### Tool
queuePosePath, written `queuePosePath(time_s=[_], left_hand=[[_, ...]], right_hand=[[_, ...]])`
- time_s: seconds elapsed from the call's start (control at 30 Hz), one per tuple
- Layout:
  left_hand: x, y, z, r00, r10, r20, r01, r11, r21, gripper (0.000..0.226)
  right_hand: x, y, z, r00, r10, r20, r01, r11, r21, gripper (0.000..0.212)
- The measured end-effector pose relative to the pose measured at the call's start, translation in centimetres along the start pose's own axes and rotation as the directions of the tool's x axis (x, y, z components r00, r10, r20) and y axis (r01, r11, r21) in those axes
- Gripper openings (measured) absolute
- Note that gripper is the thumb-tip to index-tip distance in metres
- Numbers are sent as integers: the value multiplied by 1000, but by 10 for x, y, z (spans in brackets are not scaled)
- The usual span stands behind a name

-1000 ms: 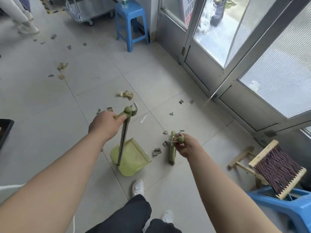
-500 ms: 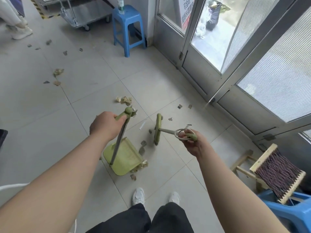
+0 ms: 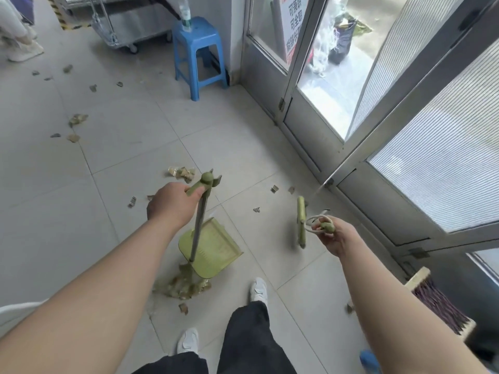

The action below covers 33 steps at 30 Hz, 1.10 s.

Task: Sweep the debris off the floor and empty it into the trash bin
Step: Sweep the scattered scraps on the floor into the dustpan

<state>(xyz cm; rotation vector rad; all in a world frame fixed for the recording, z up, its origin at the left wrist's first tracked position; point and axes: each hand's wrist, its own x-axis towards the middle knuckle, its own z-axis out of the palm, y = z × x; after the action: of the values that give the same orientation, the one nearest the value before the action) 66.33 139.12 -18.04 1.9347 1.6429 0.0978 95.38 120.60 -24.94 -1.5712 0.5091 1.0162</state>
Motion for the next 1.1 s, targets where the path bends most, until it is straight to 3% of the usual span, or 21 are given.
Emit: queuePosePath(time_s=[0.2,0.4,0.6,0.73,0.8,0.93,1.07,1.1], left_hand=[[40,64,33,998,-53,-16,53,999,13,52],[61,84,56,993,-112,-39,112,994,-13,51],[65,75,52,981,-182,-64,181,983,-29,53],[59,57,43,967,-237,-96,233,971,-51,54],[53,48,38,957,-267,-116,262,963,-54,53],[35,25,25,932,-330,-148,323,944,-71,50],[14,-2,14,901,-396,-180,378,917,-124,52],[10,-8,11,894,-408,-183,389,912,-134,51]], right_hand=[[68,-72,5,1000,11,7,-10,981,-195,14],[115,-112,28,996,-8,87,41,921,-387,15],[137,-107,71,991,40,128,25,883,-469,24],[125,-80,105,959,88,270,56,873,-485,48],[114,-65,119,943,115,311,69,850,-522,51],[90,-39,142,906,198,374,86,779,-621,45],[62,-18,157,887,213,411,137,728,-672,5],[56,-13,160,882,217,419,144,722,-677,11]])
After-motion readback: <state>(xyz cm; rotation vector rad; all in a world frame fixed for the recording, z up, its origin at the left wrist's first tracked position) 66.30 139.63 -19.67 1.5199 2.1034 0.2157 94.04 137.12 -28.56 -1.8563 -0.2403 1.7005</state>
